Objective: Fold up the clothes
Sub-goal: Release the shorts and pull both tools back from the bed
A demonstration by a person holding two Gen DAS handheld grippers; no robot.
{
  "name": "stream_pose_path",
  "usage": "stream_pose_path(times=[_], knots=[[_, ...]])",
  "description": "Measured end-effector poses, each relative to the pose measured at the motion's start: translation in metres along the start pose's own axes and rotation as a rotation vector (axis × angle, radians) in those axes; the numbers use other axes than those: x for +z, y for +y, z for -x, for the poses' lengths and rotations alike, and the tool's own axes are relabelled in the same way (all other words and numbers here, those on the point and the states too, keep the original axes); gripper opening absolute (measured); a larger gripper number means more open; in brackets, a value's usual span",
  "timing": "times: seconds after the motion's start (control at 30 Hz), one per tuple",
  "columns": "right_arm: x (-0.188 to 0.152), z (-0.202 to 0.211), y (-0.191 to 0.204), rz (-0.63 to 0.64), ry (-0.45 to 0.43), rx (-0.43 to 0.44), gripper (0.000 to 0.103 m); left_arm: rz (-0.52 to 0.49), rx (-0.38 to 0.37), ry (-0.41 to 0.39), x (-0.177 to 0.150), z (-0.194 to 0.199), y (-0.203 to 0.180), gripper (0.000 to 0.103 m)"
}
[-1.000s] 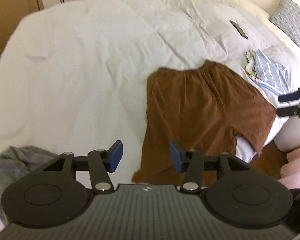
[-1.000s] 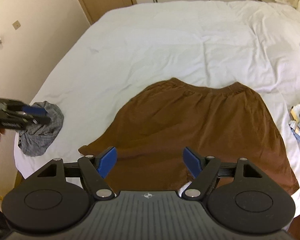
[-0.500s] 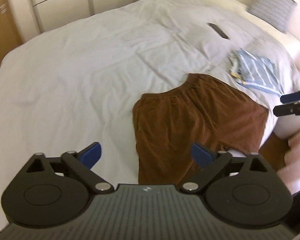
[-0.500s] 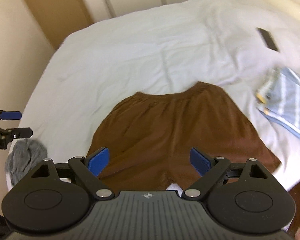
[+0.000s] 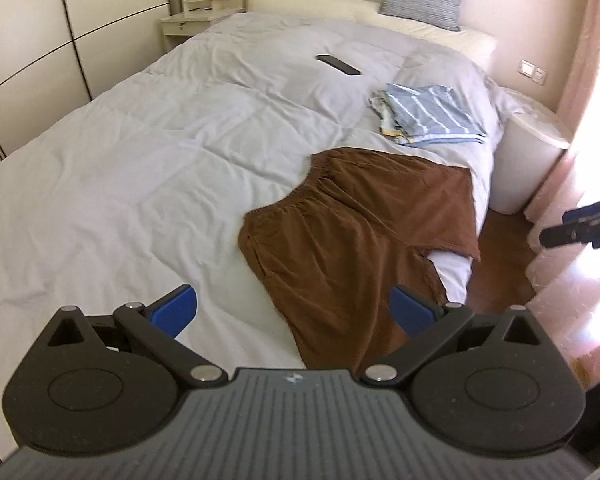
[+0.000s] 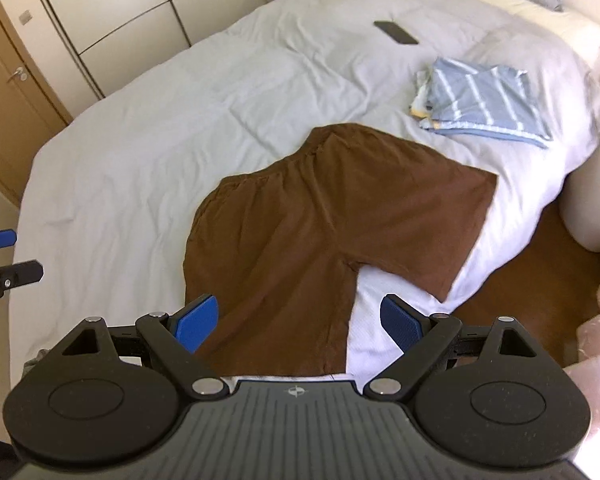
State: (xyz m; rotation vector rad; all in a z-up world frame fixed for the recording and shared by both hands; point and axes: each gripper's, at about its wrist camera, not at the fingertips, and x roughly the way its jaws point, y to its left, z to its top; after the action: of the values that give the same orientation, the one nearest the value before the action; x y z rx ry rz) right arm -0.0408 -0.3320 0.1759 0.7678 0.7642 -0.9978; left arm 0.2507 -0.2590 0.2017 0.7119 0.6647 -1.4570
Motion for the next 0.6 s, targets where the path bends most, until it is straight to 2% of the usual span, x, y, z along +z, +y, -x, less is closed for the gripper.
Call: stream_pose_path(times=[0.07,0.1,0.23,0.6], knots=[[-0.003,0.004,0.002,-0.015,-0.003,-0.019,0.094,-0.011,-0.014,-0.007,-0.006,0.008,0.003,0.101],[-0.004,0.007,0.004,-0.013,-0.007,-0.027,0.100,-0.016,-0.020,-0.010,-0.009,0.011,0.005,0.101],[-0.005,0.014,0.010,0.003,-0.020,-0.028,0.100,-0.024,-0.039,-0.029,-0.017,0.024,0.008,0.101],[-0.011,0.031,0.000,0.007,-0.036,-0.015,0.100,-0.011,-0.010,-0.059,-0.014,0.043,-0.001,0.101]])
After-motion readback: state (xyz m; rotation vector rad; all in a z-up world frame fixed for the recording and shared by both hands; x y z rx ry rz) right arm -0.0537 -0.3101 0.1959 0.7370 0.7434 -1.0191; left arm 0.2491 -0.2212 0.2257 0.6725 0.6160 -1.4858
